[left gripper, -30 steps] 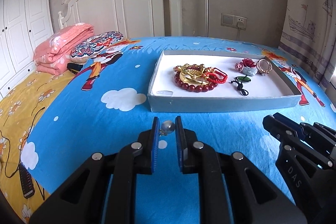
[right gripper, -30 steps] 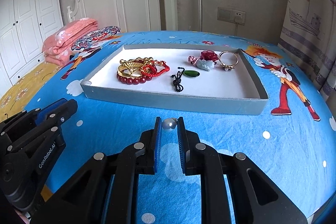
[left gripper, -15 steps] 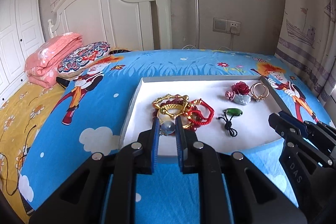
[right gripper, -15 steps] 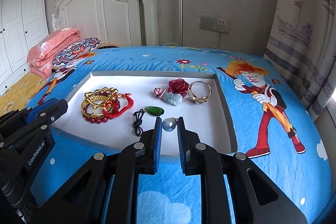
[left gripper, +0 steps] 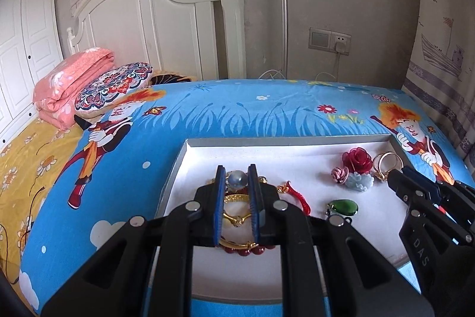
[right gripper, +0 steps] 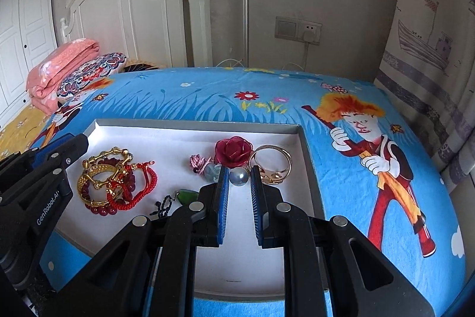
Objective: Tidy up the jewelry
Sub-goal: 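Carry both white pearls over the tray with both tools, then open both tools to release the pearls into the tray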
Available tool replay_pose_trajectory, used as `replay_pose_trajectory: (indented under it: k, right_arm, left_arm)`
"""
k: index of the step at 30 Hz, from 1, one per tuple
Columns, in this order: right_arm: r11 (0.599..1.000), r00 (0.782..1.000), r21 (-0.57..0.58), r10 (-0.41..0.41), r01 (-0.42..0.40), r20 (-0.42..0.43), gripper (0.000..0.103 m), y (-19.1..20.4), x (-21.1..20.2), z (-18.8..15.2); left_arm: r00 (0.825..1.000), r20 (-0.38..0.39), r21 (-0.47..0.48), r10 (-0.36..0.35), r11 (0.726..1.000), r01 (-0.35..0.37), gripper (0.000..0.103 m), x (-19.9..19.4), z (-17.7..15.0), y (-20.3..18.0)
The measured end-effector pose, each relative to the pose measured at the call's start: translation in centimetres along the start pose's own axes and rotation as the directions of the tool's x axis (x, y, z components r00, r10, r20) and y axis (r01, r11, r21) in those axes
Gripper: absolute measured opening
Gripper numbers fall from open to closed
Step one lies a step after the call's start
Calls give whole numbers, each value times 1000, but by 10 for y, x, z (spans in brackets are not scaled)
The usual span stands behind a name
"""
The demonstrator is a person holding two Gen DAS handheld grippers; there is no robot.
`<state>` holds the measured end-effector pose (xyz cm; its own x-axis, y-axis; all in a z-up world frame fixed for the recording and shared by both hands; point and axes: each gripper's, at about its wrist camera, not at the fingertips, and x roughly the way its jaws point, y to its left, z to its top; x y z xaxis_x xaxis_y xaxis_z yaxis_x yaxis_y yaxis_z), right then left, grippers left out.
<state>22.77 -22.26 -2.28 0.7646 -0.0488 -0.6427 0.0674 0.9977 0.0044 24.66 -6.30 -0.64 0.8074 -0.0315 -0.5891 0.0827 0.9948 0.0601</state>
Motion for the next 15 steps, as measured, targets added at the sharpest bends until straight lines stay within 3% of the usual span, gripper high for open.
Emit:
replay_pose_trajectory:
  k: [15]
  right_arm:
    - [999, 1000, -29, -20, 20, -20, 16, 6, 17, 2]
  left_arm:
    - [999, -33, 4, -3, 1000, 4, 15, 20, 0, 5]
